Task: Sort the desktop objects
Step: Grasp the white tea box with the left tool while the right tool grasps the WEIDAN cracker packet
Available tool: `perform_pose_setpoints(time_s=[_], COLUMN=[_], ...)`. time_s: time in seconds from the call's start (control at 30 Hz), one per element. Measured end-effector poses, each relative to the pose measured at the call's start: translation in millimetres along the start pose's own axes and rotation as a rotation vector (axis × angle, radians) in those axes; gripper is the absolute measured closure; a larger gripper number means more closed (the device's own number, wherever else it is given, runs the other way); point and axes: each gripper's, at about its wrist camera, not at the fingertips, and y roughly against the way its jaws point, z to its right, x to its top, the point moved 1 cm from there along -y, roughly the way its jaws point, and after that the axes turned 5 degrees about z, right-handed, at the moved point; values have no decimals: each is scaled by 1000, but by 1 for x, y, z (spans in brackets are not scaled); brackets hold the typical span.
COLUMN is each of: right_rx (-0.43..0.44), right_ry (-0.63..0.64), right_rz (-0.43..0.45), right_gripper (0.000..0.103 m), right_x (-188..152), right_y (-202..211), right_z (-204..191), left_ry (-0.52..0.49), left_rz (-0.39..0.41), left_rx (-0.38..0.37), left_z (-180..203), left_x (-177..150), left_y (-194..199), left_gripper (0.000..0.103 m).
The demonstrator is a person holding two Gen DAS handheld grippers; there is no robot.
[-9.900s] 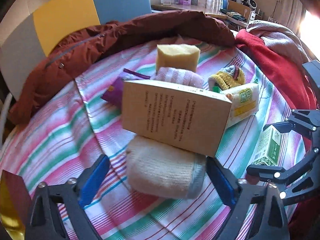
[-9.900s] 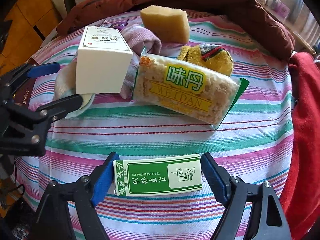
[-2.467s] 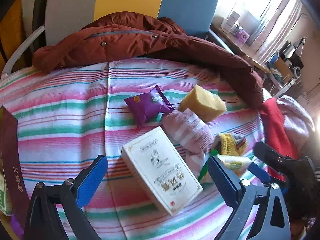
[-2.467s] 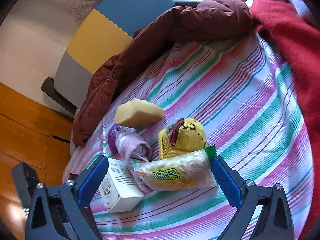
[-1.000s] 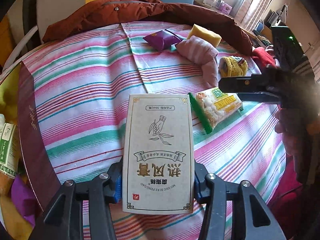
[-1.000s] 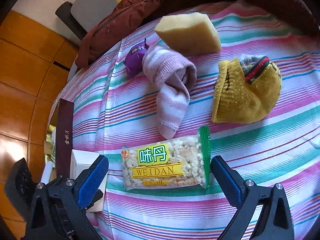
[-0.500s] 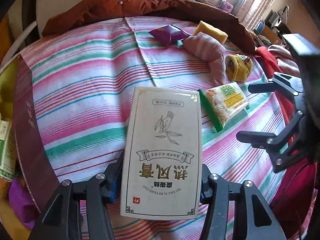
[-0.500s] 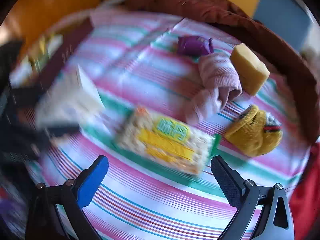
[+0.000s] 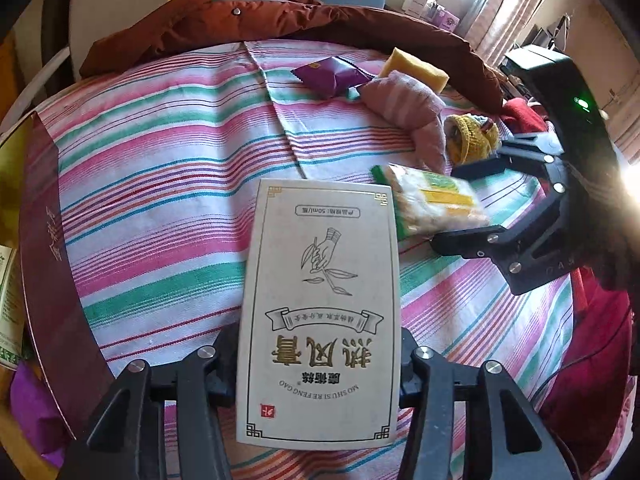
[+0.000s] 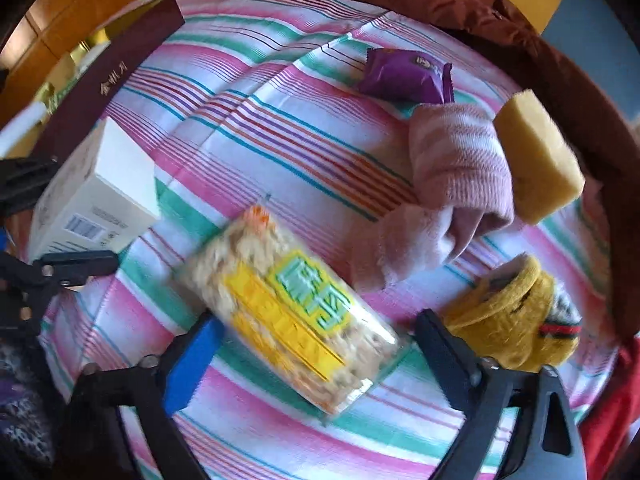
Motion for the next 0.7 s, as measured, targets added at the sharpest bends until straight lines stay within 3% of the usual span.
perform_pose_setpoints(time_s=[0.07, 0.2, 0.23, 0.33, 0.57, 0.63, 0.7], right_rx=[6, -10, -6, 31, -49, -51, -19], right_ry=[-7, -23, -29, -80, -60, -58, -60], right_rz=[17, 27, 33, 23, 41, 40, 35], right_gripper=[29, 36, 34, 6, 6, 11, 26], right_x=[-5, -13, -15, -19, -8, -4, -3], right_y=[5, 13, 14, 12, 11, 11, 12], right_z=[-2, -11, -12, -10, -10, -9, -11], left_ry=[6, -6, -10, -12, -11, -8, -6], left_rz=[3, 11, 12, 21, 61, 75, 86], left_rx=[-1, -9, -10, -9, -7, -9, -13], left_z=[1, 4, 5, 4, 0, -1, -3], left_x=[-2, -7, -9, -14, -15, -15, -14], left_y=[1, 7, 8, 16, 41, 48, 54], left_gripper=[50, 50, 50, 50, 50, 50, 50])
